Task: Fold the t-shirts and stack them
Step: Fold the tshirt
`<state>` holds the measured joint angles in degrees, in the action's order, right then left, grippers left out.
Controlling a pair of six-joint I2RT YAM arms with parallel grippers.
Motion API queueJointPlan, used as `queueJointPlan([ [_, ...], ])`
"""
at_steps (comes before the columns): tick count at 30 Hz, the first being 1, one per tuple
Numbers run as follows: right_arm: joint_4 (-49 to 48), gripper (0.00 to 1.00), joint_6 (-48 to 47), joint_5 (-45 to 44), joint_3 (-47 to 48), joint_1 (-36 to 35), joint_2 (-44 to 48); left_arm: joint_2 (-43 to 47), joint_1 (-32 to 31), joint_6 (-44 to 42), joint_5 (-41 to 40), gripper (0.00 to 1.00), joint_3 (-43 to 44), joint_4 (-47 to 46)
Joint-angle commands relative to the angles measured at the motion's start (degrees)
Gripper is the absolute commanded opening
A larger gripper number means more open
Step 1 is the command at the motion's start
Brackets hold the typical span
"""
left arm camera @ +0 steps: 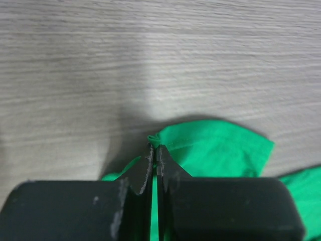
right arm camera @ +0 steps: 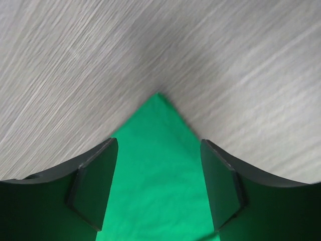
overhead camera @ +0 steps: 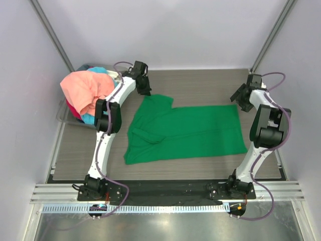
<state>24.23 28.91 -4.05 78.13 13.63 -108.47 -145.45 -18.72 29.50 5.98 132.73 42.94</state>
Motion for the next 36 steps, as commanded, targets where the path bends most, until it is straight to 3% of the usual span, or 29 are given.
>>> queueJointPlan([
  [1, 0.82, 0.71, -2.18, -3.59, 5.62, -0.09, -3.4, 6.84, -0.18, -1.02, 2.46, 0.0, -1.41, -1.19],
  [6, 0.91, 0.64, -3.15, -2.89, 10.46, -0.27, -8.07, 7.55, -0.09, -1.46, 3.16, 0.0, -3.17, -1.45],
  [13, 0.91, 0.57, -3.94, -3.59, 10.12, -2.03, -11.15, 7.46, 0.0, -1.28, 3.86, 0.0, -4.32, -1.72],
  [19, 0.64, 0.45, -4.21, -3.77, 9.76, -2.82, -11.95, 9.04, 0.26, -1.2, 3.6, 0.0, -6.86, -1.98],
  [21, 0.64, 0.33, -4.21, -3.51, 9.68, -2.99, -12.12, 9.56, 0.35, -1.2, 3.43, 0.0, -7.91, -2.16],
  [22, 0.73, 0.22, -4.3, -3.5, 9.68, -2.99, -12.03, 10.09, 0.44, -1.2, 3.34, 0.0, -8.27, -2.16],
  [26, 0.64, 0.01, -4.65, -3.33, 8.89, -2.99, -11.51, 11.94, 0.7, -1.28, 2.99, 0.0, -9.24, -1.89],
  [31, 0.73, 0.01, -4.65, -2.63, 8.27, -3.34, -9.14, 14.92, 0.62, -1.37, 2.9, 0.0, -9.33, 0.21],
  [36, 0.73, 0.01, -4.3, -2.1, 5.46, -4.66, -2.47, 24.22, -0.35, -1.72, 1.06, 0.0, -19.51, 0.39],
])
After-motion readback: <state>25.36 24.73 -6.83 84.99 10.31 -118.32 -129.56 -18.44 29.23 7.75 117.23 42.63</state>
